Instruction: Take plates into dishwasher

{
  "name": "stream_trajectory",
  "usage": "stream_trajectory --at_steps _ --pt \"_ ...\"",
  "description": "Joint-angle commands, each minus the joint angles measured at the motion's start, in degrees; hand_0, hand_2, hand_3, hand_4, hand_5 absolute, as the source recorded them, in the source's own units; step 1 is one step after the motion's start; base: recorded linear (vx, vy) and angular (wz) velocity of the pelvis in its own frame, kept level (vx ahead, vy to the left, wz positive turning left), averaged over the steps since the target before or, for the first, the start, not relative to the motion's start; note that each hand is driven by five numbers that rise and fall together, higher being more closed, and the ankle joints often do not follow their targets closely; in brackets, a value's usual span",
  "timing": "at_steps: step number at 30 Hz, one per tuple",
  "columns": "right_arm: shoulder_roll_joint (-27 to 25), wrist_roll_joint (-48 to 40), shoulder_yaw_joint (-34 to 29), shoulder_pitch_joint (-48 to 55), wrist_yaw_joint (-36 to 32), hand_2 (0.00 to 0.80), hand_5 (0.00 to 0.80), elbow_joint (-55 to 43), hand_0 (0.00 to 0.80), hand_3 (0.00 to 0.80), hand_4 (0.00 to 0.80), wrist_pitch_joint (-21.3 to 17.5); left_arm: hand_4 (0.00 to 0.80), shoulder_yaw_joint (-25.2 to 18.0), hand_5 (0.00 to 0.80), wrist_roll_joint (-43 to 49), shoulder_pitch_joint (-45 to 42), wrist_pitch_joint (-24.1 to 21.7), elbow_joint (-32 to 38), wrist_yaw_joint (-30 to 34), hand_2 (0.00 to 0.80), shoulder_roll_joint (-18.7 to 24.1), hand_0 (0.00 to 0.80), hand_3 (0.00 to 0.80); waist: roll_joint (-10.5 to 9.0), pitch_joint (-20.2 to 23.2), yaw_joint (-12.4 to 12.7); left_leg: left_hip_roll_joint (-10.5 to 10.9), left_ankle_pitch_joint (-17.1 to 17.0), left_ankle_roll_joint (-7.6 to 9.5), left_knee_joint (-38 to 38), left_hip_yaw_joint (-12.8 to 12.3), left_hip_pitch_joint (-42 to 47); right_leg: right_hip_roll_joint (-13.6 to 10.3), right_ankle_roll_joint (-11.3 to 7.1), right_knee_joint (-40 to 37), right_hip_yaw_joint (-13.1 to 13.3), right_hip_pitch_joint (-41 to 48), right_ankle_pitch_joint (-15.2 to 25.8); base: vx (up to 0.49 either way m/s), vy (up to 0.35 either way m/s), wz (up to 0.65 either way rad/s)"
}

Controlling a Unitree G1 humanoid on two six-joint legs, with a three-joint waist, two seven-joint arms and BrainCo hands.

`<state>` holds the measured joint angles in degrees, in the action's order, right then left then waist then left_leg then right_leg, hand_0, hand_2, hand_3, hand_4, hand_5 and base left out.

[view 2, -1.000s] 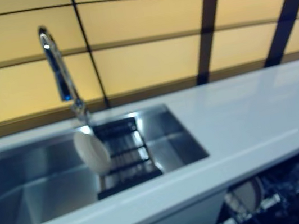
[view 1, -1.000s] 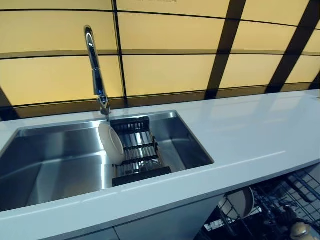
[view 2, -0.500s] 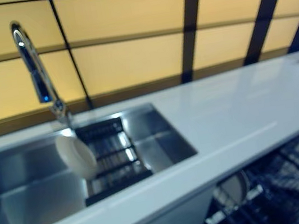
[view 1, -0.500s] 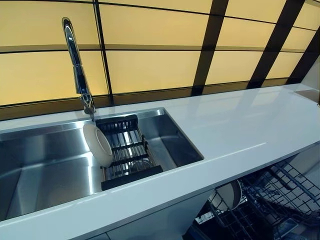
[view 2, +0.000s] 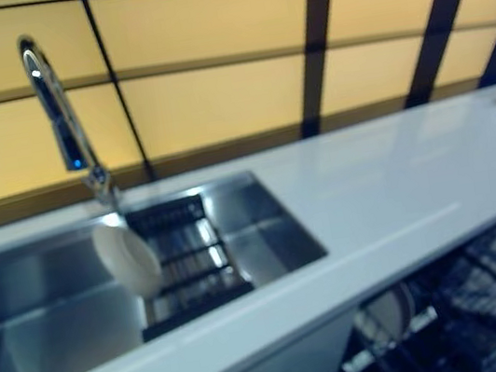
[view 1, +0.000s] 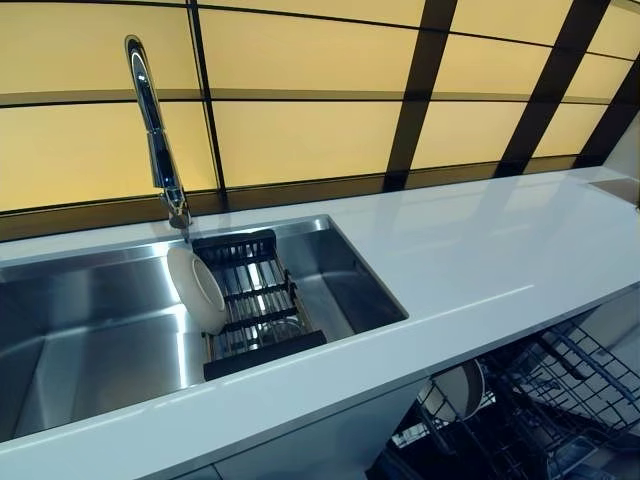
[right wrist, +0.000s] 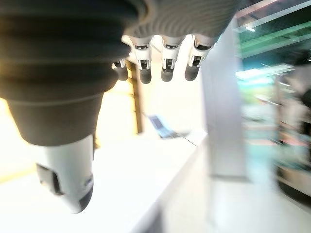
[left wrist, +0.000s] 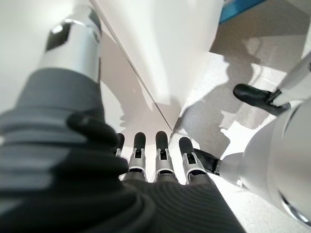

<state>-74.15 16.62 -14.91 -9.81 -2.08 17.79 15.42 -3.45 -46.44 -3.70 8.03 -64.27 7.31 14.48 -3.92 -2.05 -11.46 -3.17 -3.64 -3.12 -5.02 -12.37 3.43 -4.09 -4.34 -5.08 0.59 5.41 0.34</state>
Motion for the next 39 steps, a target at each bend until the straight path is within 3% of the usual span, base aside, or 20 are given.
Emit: stream_trajectory --at_steps 1,6,12,18,26,39 --pt "-7.7 5.6 6.7 -10.1 1.9 0.000 0.000 -3.3 0.000 0.000 0.000 -7.4 0.000 0.9 0.000 -2.7 5.0 -2.5 -3.2 1.6 0.000 2.2 0.000 0.000 -2.90 1.2 5.6 0.7 5.0 0.88 0.0 3.6 2.6 0.5 -4.07 0.1 -1.1 -3.1 5.3 0.006 0.009 0.08" --pt "-11.1 8.8 19.0 -22.6 2.2 0.000 0.000 -5.4 0.000 0.000 0.000 -13.4 0.000 1.2 0.000 -4.1 5.2 -2.8 -3.9 1.4 0.000 2.1 0.000 0.000 -3.48 1.6 7.3 0.8 4.7 0.83 0.0 4.7 2.1 0.1 -4.05 0.1 -2.7 -2.7 4.8 0.013 0.008 0.11" --pt "-12.5 11.6 38.1 -42.6 4.5 0.000 0.000 -6.1 0.000 0.000 0.000 -20.5 0.000 1.2 0.000 -5.4 4.8 -3.2 -4.6 0.6 0.000 2.4 0.000 0.000 -4.73 2.0 9.6 0.7 3.9 0.40 0.0 6.2 1.2 -0.4 -4.16 0.1 -5.5 -2.3 4.2 0.011 -0.003 0.18" --pt "-9.5 10.2 50.6 -56.3 5.2 0.000 0.000 -7.1 0.000 0.000 0.000 -22.1 0.000 -0.2 0.000 -5.8 5.3 -2.8 -5.0 -0.1 0.000 2.2 0.000 0.000 -4.91 2.0 11.2 0.6 3.3 0.06 0.0 7.8 0.4 -1.0 -4.33 0.1 -7.5 -2.0 4.0 -0.001 0.000 0.22" --pt "-4.3 10.1 57.3 -62.2 3.9 0.000 0.000 -7.8 0.000 0.000 0.000 -23.6 0.000 -0.8 0.000 -6.3 5.5 -3.2 -4.9 0.5 0.000 1.9 0.000 0.000 -4.80 1.4 13.7 0.8 2.7 -0.14 0.0 9.5 -0.1 -1.9 -4.49 0.1 -10.1 -1.3 3.8 -0.005 0.015 0.18" --pt "2.2 8.7 59.1 -63.9 1.6 0.000 0.000 -12.6 0.000 0.000 0.000 -24.9 0.000 -0.9 0.000 -6.5 5.4 -3.9 -4.5 0.8 0.000 1.1 0.000 0.000 -5.30 1.0 16.5 1.1 2.4 -0.28 0.0 11.3 -0.5 -2.8 -4.53 0.1 -12.7 -0.4 3.3 0.004 0.015 0.12"
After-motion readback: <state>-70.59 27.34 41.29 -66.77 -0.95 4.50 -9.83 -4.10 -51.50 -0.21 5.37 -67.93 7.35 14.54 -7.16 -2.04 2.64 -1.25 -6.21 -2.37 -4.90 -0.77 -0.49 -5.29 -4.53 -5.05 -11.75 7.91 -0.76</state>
